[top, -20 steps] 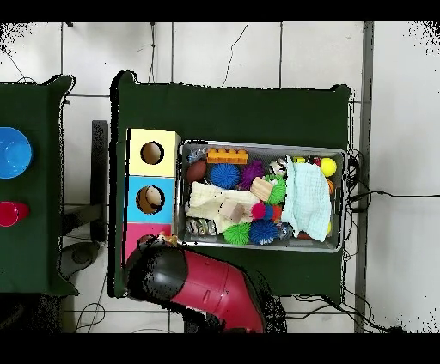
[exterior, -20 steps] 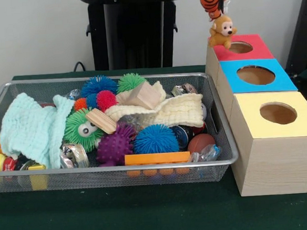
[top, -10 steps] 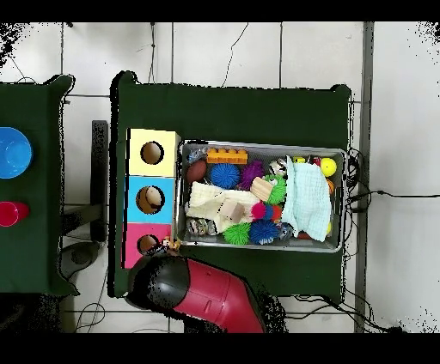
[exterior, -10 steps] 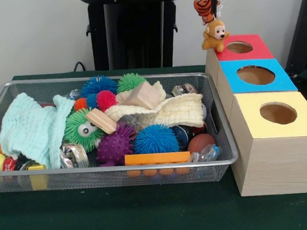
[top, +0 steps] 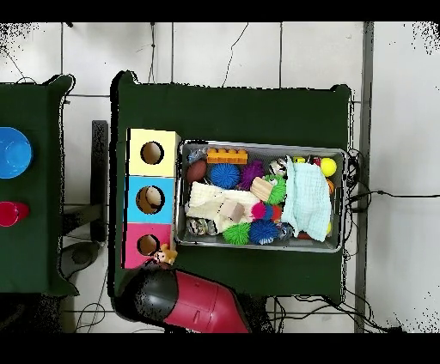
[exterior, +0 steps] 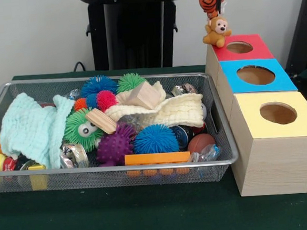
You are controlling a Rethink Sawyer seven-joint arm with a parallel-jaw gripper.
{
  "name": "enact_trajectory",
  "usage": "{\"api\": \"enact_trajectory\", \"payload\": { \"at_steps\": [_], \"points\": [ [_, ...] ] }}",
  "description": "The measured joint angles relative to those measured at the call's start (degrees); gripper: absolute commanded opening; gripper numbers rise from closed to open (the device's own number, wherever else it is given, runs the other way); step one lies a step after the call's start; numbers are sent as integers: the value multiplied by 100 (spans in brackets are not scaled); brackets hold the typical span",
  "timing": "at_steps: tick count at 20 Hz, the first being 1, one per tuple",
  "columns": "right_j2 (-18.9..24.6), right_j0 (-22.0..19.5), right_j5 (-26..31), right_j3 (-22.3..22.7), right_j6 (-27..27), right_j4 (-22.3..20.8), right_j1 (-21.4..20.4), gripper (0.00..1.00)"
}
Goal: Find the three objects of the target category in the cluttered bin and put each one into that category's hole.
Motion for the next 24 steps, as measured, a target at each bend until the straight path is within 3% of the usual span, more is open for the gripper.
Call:
{"api": "enact_trajectory", "payload": {
  "at_steps": [11,24],
  "points": [
    [7,32,0,102,0,0,-60,0],
    [7,168,85,-268,0,-1,26,0]
  ]
}}
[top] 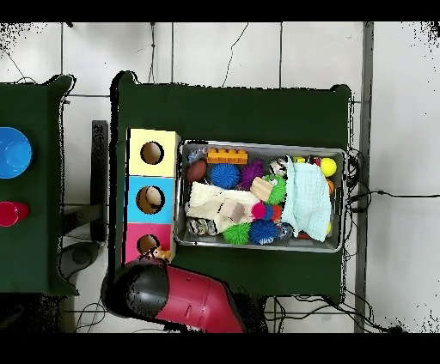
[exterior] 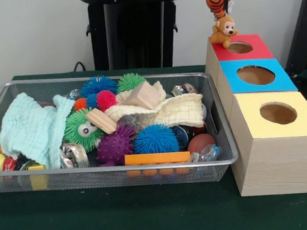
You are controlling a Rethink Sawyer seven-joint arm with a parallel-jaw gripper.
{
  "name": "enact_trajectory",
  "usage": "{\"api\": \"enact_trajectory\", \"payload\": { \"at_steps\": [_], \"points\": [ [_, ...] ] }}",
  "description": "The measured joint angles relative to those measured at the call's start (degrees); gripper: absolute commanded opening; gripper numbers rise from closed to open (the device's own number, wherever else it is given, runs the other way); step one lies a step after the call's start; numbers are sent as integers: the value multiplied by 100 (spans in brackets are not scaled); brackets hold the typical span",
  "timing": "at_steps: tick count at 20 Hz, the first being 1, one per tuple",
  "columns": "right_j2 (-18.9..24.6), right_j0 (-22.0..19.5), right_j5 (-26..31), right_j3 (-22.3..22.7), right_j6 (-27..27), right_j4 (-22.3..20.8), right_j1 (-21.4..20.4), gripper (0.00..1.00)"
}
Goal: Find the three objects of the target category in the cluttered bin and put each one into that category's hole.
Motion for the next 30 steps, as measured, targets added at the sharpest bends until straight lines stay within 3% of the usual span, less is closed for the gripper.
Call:
{"api": "enact_trajectory", "payload": {
  "at_steps": [9,30],
  "points": [
    [2,274,1,-112,0,1,151,0],
    [2,275,90,-175,0,0,207,0]
  ]
}}
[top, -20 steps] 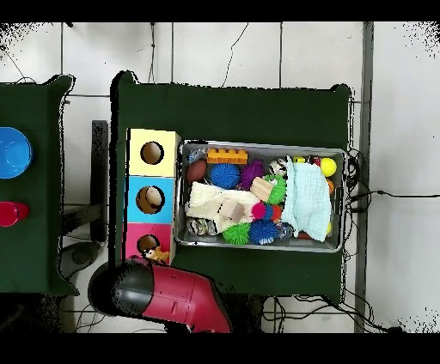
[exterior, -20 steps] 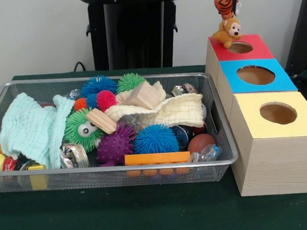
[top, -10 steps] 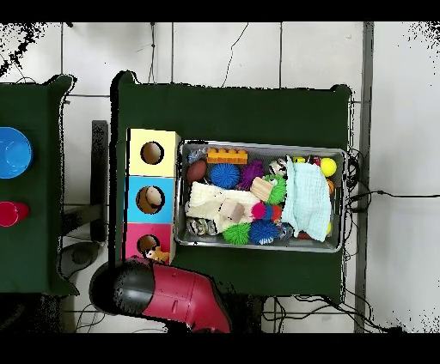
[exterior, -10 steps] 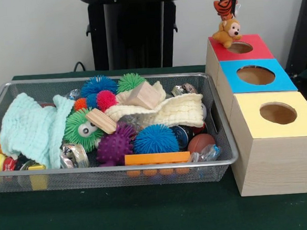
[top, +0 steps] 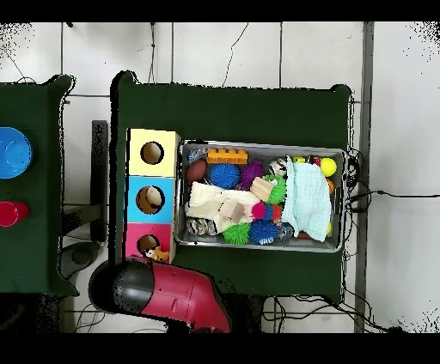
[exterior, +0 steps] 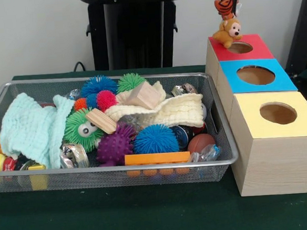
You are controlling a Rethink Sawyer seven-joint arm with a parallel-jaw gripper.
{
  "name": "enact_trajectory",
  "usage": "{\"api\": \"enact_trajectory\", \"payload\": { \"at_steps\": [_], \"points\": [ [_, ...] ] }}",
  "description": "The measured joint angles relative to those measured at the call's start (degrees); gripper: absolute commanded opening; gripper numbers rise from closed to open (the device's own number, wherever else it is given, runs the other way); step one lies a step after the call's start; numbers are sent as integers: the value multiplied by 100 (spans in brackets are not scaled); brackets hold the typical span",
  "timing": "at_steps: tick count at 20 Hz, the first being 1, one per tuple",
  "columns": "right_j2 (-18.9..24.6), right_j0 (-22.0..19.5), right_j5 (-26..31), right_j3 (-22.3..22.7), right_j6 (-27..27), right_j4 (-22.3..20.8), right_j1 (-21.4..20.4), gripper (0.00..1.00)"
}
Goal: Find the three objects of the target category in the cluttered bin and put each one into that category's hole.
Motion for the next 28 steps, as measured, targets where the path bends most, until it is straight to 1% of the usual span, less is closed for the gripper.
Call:
{"api": "enact_trajectory", "payload": {
  "at_steps": [3,9,12,19,24,28],
  "points": [
    [0,4,114,-73,0,-1,-8,0],
    [1,55,494,-391,0,-2,-8,0],
    [1,76,583,-553,0,-4,-7,0],
    [1,39,584,-773,0,-5,66,0],
    [2,-51,584,-933,0,-4,203,0],
    [1,-141,583,-952,0,-4,256,0]
  ]
}}
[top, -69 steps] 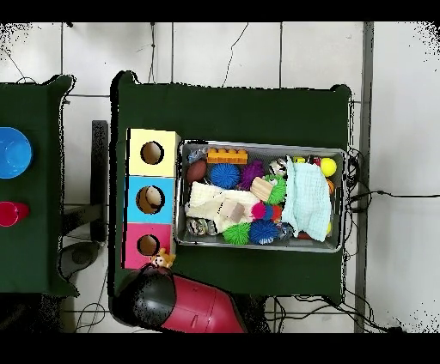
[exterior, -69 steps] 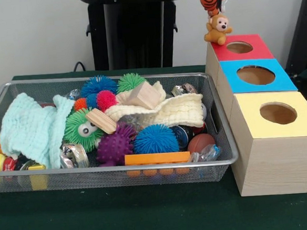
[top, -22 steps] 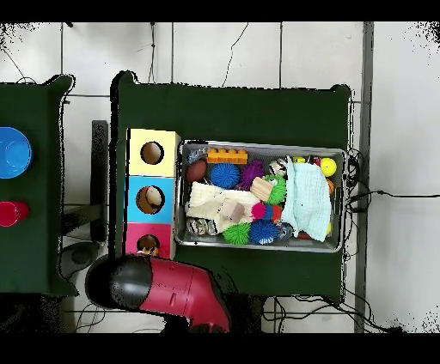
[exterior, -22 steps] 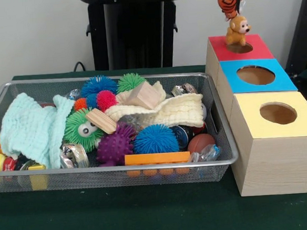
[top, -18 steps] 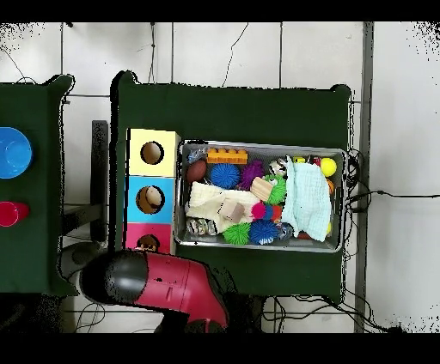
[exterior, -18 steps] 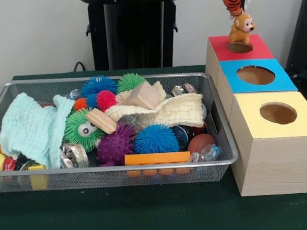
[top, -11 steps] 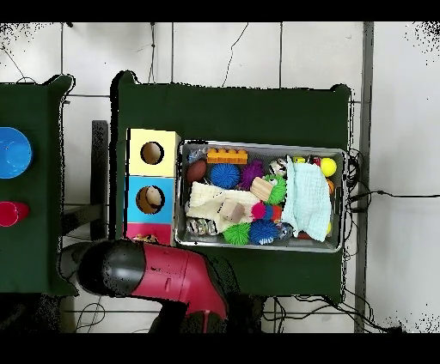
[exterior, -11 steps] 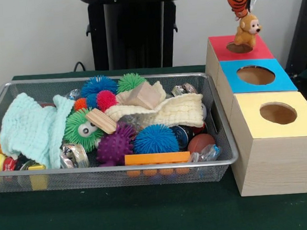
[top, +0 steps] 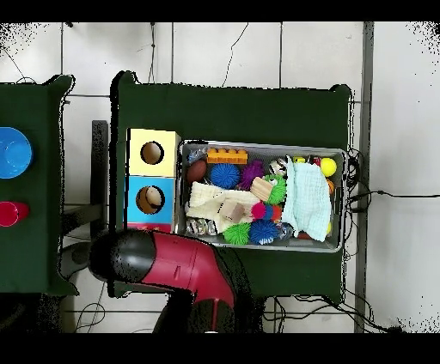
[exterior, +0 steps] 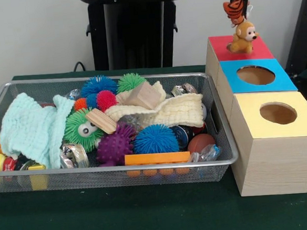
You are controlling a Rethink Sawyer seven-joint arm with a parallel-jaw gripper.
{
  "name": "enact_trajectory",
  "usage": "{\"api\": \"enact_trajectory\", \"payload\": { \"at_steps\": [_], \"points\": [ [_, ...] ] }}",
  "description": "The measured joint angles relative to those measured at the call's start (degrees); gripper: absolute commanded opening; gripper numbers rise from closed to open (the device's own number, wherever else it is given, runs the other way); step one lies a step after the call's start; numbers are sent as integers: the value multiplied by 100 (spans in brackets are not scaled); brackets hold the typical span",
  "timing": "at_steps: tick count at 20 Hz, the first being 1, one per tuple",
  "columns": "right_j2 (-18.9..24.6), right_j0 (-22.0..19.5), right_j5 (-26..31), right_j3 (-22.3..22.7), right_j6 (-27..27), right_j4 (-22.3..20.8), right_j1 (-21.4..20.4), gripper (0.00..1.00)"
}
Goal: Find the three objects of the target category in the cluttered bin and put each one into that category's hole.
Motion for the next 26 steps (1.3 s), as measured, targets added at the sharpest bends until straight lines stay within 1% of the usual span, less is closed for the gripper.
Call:
{"api": "enact_trajectory", "payload": {
  "at_steps": [6,15,19,26],
  "points": [
    [2,-32,-98,73,0,5,23,0],
    [17,-31,-574,413,0,72,2,0],
    [48,-31,-673,557,0,127,1,0],
    [87,23,-680,739,0,219,-58,0]
  ]
}}
